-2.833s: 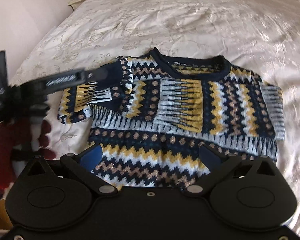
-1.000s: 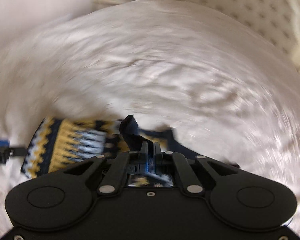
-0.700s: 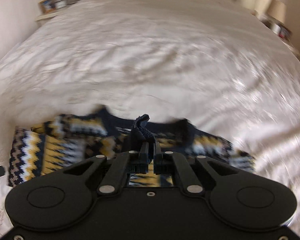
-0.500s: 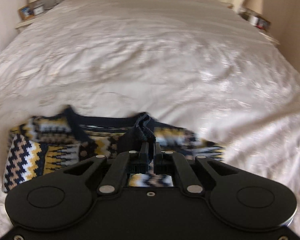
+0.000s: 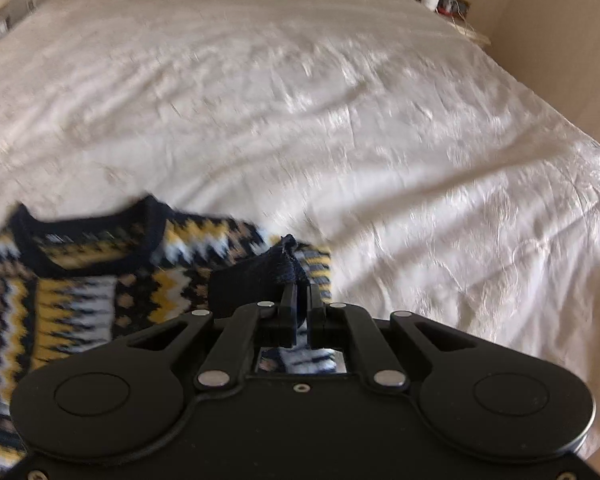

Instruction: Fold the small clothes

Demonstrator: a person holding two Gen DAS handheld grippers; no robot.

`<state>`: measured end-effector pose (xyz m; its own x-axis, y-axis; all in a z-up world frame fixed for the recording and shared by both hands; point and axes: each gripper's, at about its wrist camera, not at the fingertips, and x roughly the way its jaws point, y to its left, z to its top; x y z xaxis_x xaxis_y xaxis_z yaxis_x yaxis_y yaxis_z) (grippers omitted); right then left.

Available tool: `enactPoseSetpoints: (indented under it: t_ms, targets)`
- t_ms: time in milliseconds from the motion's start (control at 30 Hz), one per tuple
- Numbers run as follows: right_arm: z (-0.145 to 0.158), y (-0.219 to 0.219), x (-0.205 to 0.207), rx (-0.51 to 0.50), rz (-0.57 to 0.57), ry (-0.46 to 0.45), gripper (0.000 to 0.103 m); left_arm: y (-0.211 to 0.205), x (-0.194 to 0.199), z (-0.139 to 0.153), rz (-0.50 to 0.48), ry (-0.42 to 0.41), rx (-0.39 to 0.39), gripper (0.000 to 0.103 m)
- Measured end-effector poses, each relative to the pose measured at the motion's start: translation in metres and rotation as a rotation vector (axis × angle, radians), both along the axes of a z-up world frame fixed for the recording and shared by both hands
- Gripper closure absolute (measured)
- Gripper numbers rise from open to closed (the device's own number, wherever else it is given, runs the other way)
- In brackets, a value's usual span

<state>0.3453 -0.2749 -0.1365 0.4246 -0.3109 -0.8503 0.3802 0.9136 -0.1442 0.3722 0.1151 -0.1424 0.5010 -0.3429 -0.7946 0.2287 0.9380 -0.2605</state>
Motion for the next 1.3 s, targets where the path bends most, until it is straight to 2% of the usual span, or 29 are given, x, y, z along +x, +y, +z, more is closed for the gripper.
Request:
enactPoseSetpoints:
  t_ms: [200,267,333,400,433,467,500,567,700,833,933,1100,1200,1300]
  targets:
    - [-0.041,-0.012,0.000,0.008,-0.017,0.100,0.095,-0.026,0.006,-0.014,-0.058,0.008,0.040,0.028]
    - [-0.049,-0.015,-0.001,0.021,-0.031,0.113,0.094,-0.030,0.009,-0.024,-0.065,0.032,0.069,0.028]
    - [-0.053,-0.019,-0.004,0.041,-0.052,0.114,0.090,-0.034,0.013,-0.040,-0.073,0.094,0.121,0.028]
    - [-0.050,-0.022,-0.010,0.051,-0.074,0.086,0.078,-0.033,0.013,-0.050,-0.072,0.147,0.130,0.028]
    - [-0.048,-0.022,-0.014,0.049,-0.078,0.075,0.061,-0.032,0.011,-0.051,-0.065,0.149,0.127,0.028]
    - [-0.045,-0.022,-0.017,0.050,-0.075,0.065,0.051,-0.031,0.007,-0.049,-0.053,0.144,0.127,0.028]
    - [-0.041,-0.022,-0.022,0.055,-0.060,0.050,0.048,-0.031,0.002,-0.044,-0.039,0.132,0.123,0.028]
    - [-0.032,-0.021,-0.032,0.072,-0.027,0.016,0.030,-0.031,-0.008,-0.035,-0.013,0.112,0.111,0.028]
    - [-0.018,-0.014,-0.052,0.108,0.063,-0.030,0.019,-0.043,-0.035,-0.017,0.011,0.089,0.084,0.025]
    - [-0.010,-0.010,-0.072,0.168,0.169,-0.060,0.002,-0.071,-0.065,-0.004,0.012,0.070,0.096,0.017]
    - [-0.008,-0.011,-0.085,0.204,0.259,-0.069,0.000,-0.094,-0.084,0.001,0.054,0.071,0.112,0.016]
    - [-0.008,-0.024,-0.105,0.253,0.385,-0.050,0.000,-0.140,-0.114,0.002,0.184,0.109,0.151,0.016]
    - [-0.009,-0.036,-0.117,0.293,0.424,-0.070,0.000,-0.165,-0.135,-0.002,0.276,0.132,0.132,0.016]
    - [-0.010,-0.044,-0.129,0.312,0.473,-0.067,0.000,-0.188,-0.152,-0.013,0.359,0.194,0.110,0.016]
